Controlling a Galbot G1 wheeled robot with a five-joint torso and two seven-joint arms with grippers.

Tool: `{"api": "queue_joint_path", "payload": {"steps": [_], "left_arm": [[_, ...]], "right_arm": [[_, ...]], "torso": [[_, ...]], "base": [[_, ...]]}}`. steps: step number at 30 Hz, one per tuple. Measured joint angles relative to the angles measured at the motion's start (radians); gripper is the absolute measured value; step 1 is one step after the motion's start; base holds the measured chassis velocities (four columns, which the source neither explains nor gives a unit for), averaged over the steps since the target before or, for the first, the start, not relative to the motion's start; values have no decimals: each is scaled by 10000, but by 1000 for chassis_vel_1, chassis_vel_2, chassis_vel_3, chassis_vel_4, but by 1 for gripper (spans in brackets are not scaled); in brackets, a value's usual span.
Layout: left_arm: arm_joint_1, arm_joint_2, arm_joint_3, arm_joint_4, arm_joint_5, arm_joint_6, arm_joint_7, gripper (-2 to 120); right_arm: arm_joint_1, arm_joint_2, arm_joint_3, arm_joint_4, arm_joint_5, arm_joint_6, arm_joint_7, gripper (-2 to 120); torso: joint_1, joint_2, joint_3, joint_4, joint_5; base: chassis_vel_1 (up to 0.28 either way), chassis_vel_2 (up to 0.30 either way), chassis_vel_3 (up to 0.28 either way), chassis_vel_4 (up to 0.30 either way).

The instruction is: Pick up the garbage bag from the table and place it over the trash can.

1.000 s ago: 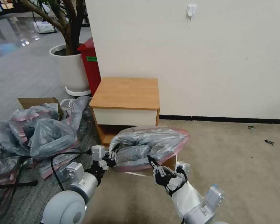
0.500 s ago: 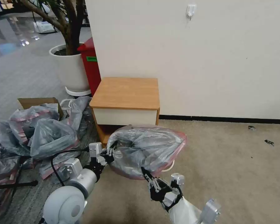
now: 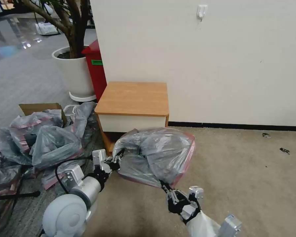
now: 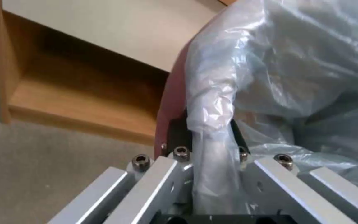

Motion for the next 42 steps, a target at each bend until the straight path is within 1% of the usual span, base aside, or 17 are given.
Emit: {"api": "queue_joint_path", "payload": {"steps": [7, 17, 21, 22, 23, 25, 27, 28, 29, 30, 31, 33, 34, 37, 38, 41, 42], "left_arm": [[40, 0, -107, -115, -531, 201, -80, 3], [128, -52, -142, -176, -757, 277, -107, 3], [173, -87, -183, -181, -725, 301, -170, 3], [173, -87, -183, -181, -725, 301, -170, 3], [193, -90, -168, -179, -721, 354, -195, 3], [212, -92, -153, -178, -719, 396, -232, 3], [253, -94, -128, -174, -706, 448, -291, 3], [261, -94, -126, -174, -703, 462, -311, 3], [261, -94, -126, -174, -703, 462, -311, 3], [275, -88, -122, -173, -698, 485, -336, 3], [278, -80, -120, -170, -694, 497, -349, 3], [276, -39, -120, -151, -686, 524, -389, 3], [276, -39, -120, -151, -686, 524, -389, 3], [211, -9, -117, -98, -685, 538, -457, 3], [211, -9, -117, -98, -685, 538, -457, 3], [105, 1, -113, 17, -685, 540, -526, 3], [105, 1, -113, 17, -685, 540, -526, 3]], "right_arm": [[41, 12, 301, -340, -186, 138, -8, 0], [146, 57, 668, -567, -573, 308, -9, 0], [104, 26, 852, -601, -958, 425, 67, 17], [104, 26, 852, -601, -958, 425, 67, 17], [30, -24, 852, -589, -1235, 498, -10, 24], [-45, -81, 851, -574, -1467, 547, -90, 27], [-203, -191, 856, -550, -1819, 640, -193, 39], [-270, -230, 893, -540, -1945, 700, -232, 42], [-270, -230, 893, -540, -1945, 700, -232, 42], [-364, -279, 965, -537, -2093, 794, -282, 48], [-417, -305, 1013, -535, -2181, 852, -317, 51], [-657, -435, 1214, -501, -2557, 1129, -465, 62], [-657, -435, 1214, -501, -2557, 1129, -465, 62], [-1034, -674, 1321, -343, -2899, 1382, -585, 76], [-1034, -674, 1321, -343, -2899, 1382, -585, 76], [-1430, -1084, 1299, -106, -3107, 1397, -639, 91], [-1430, -1084, 1299, -106, -3107, 1397, -639, 91]], "torso": [[0, 0, 0, 0, 0], [0, 0, 0, 0, 0], [0, 0, 0, 0, -3], [0, 0, 0, 0, -3], [0, 0, 0, 0, 0], [0, 0, 0, 0, -1], [0, 0, 0, 0, -1], [0, 0, 0, 0, 0], [0, 0, 0, 0, 0], [0, 0, 0, 0, 0], [0, 0, 0, 0, -1], [0, 0, 0, 0, 0], [0, 0, 0, 0, 0], [0, 0, 0, 0, 0], [0, 0, 0, 0, 0], [0, 0, 0, 0, -2], [0, 0, 0, 0, -2]], "base": [[0, 0, 0, 0], [0, 0, 0, 0], [0, 0, 0, 0], [0, 0, 0, 0], [0, 0, 0, 0], [0, 0, 0, 0], [0, 0, 0, 0], [0, 0, 0, 0], [0, 0, 0, 0], [0, 0, 0, 0], [0, 0, 0, 0], [0, 0, 0, 0], [0, 0, 0, 0], [0, 0, 0, 0], [0, 0, 0, 0], [0, 0, 0, 0], [0, 0, 0, 0]]}}
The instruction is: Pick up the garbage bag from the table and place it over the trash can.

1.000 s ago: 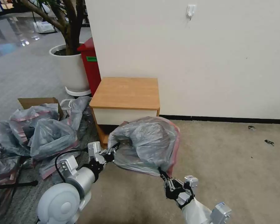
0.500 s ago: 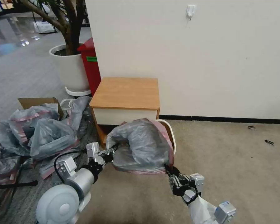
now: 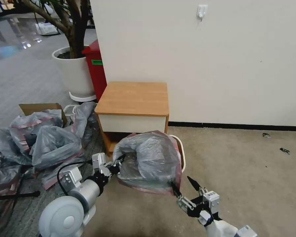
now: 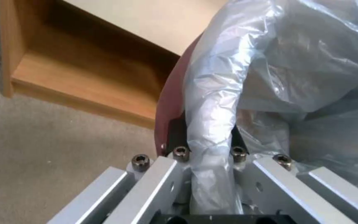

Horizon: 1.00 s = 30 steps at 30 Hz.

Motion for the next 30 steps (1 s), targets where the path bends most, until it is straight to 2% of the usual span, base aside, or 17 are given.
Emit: {"api": "queue_joint_path", "payload": {"steps": [3, 11, 15, 19, 25, 28, 30], "left_arm": [[-50, 19, -11, 92, 0, 1, -14, 3], [-72, 52, 6, 175, 9, 6, -21, 3], [-28, 113, 69, 233, 56, 10, -21, 3], [-11, 105, 140, 224, 116, 11, -15, 3], [47, 32, 188, 141, 228, 11, 5, 3], [113, 2, 191, 105, 271, 11, 12, 3], [156, -33, 191, 33, 293, 11, 18, 3]], "right_arm": [[-130, -211, 25, 204, -184, 5, -121, 99], [150, -17, 244, 736, -45, 5, -121, 100], [619, 207, 401, 1385, 670, -342, 378, 100], [1238, 353, 407, 1432, 1130, -622, 533, 100], [1841, 584, 190, 916, 1107, -501, 534, 100], [2001, 684, 133, 652, 858, -413, 492, 96], [2059, 738, 81, 499, 658, -351, 408, 84]], "torso": [[0, 0, 0, 0, 1], [0, 0, 0, 0, 1], [0, 0, 0, 1, -1], [0, 0, 0, 0, 1], [0, 0, 0, 0, 2], [0, 0, 0, 0, 2], [0, 0, 0, 0, 1]], "base": [[0, 0, 0, 0], [0, 0, 0, 0], [0, 0, 0, 0], [0, 0, 0, 0], [0, 0, 0, 0], [0, 0, 0, 0], [0, 0, 0, 0]]}}
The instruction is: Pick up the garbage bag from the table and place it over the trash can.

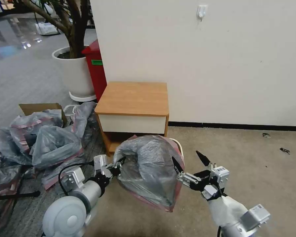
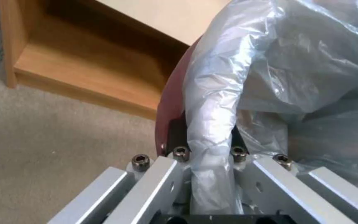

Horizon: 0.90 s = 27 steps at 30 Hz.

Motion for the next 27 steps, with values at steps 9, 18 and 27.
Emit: {"api": "queue_joint_path", "payload": {"steps": [9, 18, 27], "left_arm": [[113, -57, -9, -79, 77, -11, 13, 3], [167, -126, -19, -140, 133, -24, 20, 3], [183, -125, -39, -143, 141, -32, 20, 3]], "right_arm": [[-39, 83, -51, -41, -355, 187, -87, 57], [-104, 122, -47, -29, -492, 329, -97, 25], [-104, 185, -66, -56, -674, 412, -115, 1]], "torso": [[0, 0, 0, 0, -1], [-1, 0, -1, 0, -1], [0, 0, 0, 0, -1]], "base": [[0, 0, 0, 0], [0, 0, 0, 0], [0, 0, 0, 0]]}}
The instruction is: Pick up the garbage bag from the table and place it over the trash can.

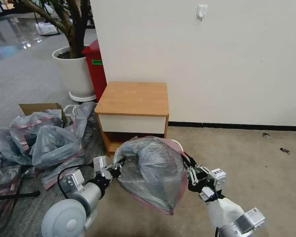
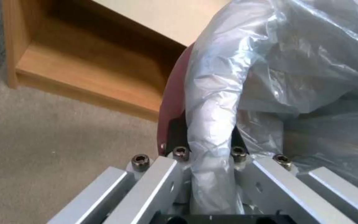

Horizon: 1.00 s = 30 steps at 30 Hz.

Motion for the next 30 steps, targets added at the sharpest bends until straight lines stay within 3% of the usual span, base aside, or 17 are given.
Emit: {"api": "queue_joint_path", "payload": {"steps": [14, 17, 20, 22, 25, 27, 30], "left_arm": [[77, -6, 53, 8, 45, 11, -6, 3], [67, -2, 52, 8, 47, 12, -7, 3], [52, 0, 38, 11, 57, 12, -13, 3], [51, 0, 38, 11, 57, 12, -13, 3], [36, -5, 41, 20, 56, 11, -12, 3], [22, -8, 47, 36, 54, 9, -12, 3], [-7, -10, 52, 87, 50, 8, -18, 3]], "right_arm": [[178, 103, 48, -138, -192, 137, 2, 1], [149, 98, 46, -138, -199, 137, 7, 7], [107, 100, 32, -155, -226, 139, 41, 22], [103, 101, 28, -155, -228, 139, 42, 24], [84, 108, 9, -152, -237, 139, 48, 42], [77, 109, 4, -143, -237, 139, 49, 44], [49, 129, -9, -101, -293, 157, 52, 38]], "torso": [[0, 0, 0, 0, 0], [0, 0, 0, 0, 0], [-1, 0, 0, 0, 1], [0, 0, 1, 1, 0], [0, 0, 0, 0, 0], [0, 0, 0, 0, 0], [0, 0, 0, 0, 0]], "base": [[0, 0, 0, 0], [0, 0, 0, 0], [0, 0, 0, 0], [0, 0, 0, 0], [0, 0, 0, 0], [0, 0, 0, 0], [0, 0, 0, 0]]}}
